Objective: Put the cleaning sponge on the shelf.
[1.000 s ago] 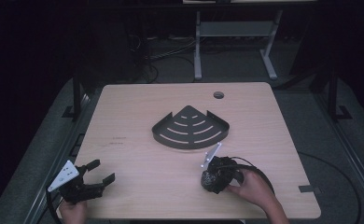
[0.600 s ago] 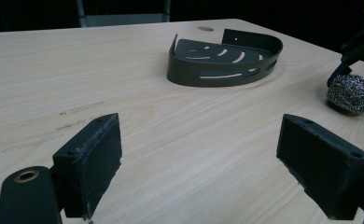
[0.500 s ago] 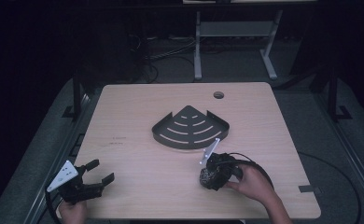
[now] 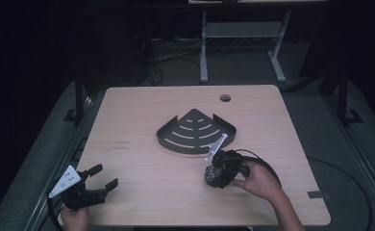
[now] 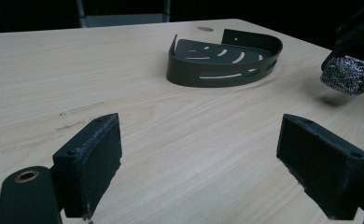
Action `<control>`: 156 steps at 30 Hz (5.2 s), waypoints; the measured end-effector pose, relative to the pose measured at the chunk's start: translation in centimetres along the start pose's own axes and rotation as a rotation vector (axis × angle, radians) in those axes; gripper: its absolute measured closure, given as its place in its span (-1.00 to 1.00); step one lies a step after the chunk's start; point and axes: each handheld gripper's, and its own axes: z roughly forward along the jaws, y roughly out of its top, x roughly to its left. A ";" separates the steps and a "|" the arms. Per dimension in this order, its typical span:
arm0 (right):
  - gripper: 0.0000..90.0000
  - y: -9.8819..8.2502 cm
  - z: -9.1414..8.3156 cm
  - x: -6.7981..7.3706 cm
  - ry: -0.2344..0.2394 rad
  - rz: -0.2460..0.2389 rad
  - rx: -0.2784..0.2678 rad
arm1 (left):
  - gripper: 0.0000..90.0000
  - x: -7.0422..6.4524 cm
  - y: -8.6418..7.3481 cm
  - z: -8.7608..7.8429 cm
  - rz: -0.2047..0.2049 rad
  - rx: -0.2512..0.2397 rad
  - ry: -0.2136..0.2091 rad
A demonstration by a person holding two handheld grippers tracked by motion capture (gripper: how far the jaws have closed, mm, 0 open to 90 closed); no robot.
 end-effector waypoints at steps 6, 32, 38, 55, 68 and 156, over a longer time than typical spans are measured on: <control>-0.27 0.5 -0.3 -0.5 0.001 -0.002 -0.002 | -0.71 0.0 0.0 0.0 0.004 0.002 -0.002; -0.27 3.0 -1.7 -1.9 0.011 -0.011 -0.021 | -0.71 -0.2 0.1 0.2 0.011 0.009 -0.001; -0.27 3.6 -1.8 -2.1 0.008 -0.016 -0.017 | -0.71 -0.3 0.1 0.2 0.012 0.008 -0.003; -0.27 4.6 -1.6 -3.5 0.027 -0.008 -0.022 | -0.70 -0.3 0.1 0.2 0.014 0.009 -0.002; -0.27 6.9 -2.0 -3.9 0.020 -0.034 0.008 | -0.70 -0.3 0.1 0.2 0.013 0.008 0.000; -0.28 9.2 4.5 -13.7 0.002 0.191 0.039 | -0.70 -0.2 0.0 0.0 0.011 0.003 0.006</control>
